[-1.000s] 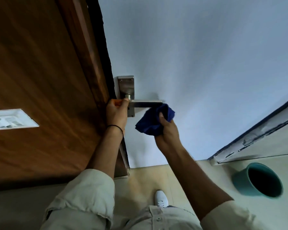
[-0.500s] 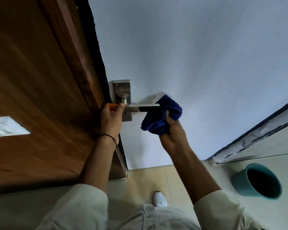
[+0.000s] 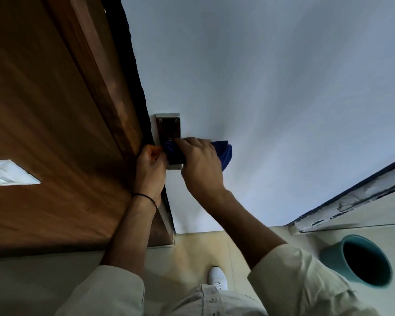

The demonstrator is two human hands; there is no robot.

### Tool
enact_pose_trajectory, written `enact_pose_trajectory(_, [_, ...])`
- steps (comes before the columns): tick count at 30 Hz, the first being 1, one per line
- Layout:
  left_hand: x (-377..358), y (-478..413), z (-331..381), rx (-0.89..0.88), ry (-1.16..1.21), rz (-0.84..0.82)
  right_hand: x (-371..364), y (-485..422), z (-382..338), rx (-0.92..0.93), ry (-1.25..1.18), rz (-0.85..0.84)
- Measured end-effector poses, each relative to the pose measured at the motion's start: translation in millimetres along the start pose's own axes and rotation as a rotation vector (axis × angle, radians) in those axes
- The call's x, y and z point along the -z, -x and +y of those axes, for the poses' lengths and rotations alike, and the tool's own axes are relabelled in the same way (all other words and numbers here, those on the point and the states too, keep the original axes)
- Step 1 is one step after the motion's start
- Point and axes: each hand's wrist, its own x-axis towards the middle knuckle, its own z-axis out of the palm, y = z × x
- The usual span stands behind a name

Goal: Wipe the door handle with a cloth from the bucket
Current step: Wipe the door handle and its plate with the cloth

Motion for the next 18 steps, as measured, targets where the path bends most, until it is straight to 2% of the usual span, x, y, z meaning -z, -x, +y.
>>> enact_pose_trajectory(4, [-0.5,3.1,0.1,-0.008,0.028,0.021,21.3,6.4,48.6,0.108,-0.023,-0.058])
enact_pose_trajectory(8, [0.0,2.9,0.9,-0.012,0.039,0.026,30.7,9.2,77.3,-0.015,-0.173,-0.135])
enact_pose_trajectory(10, [-0.7,2.6,2.4,0.001,0.039,0.019,29.3,8.8,70.6,-0.021,-0.107,-0.104])
enact_pose_trajectory(13, [-0.9,2.6,5.6,0.01,0.026,0.012,19.5,-1.1,41.8,0.092,0.013,-0.059])
enact_pose_trajectory(18, [2.0,2.5,5.0,0.027,0.036,-0.041,-0.8,-4.1,21.1,0.136,0.06,-0.05])
